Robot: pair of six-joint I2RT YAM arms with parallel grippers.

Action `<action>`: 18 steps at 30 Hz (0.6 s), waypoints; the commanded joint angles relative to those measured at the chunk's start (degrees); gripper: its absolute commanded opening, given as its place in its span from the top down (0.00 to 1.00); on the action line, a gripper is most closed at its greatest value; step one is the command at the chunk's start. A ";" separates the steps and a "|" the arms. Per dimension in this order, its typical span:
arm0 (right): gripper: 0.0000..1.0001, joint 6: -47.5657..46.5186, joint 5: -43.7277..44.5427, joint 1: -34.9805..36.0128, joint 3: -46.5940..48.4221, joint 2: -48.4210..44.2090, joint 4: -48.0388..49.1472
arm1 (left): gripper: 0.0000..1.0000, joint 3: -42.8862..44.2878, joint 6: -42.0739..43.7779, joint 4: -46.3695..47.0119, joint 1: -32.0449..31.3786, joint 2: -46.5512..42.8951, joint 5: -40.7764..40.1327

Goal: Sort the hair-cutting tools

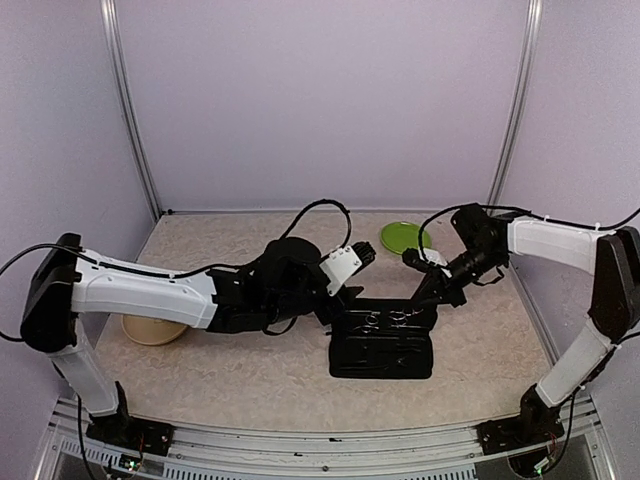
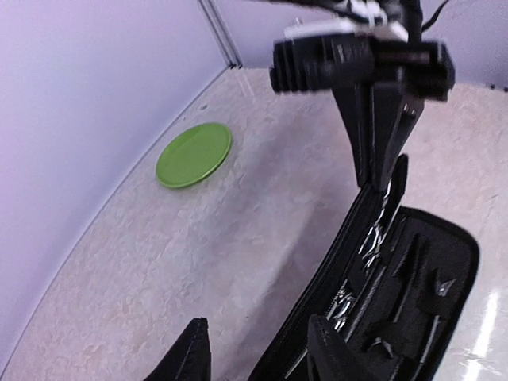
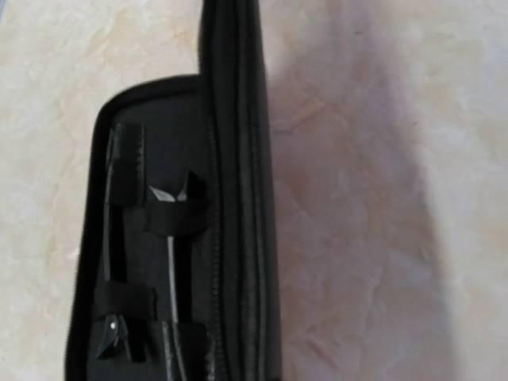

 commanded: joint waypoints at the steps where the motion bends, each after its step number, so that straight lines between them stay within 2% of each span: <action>1: 1.00 0.59 3.81 4.46 -3.87 -7.99 4.95 | 0.57 -2.49 -7.17 -5.23 2.31 -7.19 9.27; 7: 0.98 -0.21 15.01 17.50 -15.80 -15.58 6.74 | 0.57 -6.58 -15.80 -7.01 10.99 -9.76 21.27; 9: 0.80 -0.24 18.06 21.97 -18.90 -17.53 5.07 | 0.57 -7.33 -17.92 -7.36 12.32 -10.18 23.70; 11: 0.68 -0.25 20.75 25.60 -20.57 -18.99 2.59 | 0.57 -8.20 -19.59 -8.32 13.23 -10.15 25.31; 14: 0.61 0.46 23.06 28.72 -21.86 -20.41 1.00 | 0.57 -9.96 -20.87 -10.58 13.98 -9.35 26.32; 18: 0.59 2.01 23.29 29.65 -21.55 -19.14 3.18 | 0.56 -12.39 -21.52 -13.71 13.46 -7.30 29.21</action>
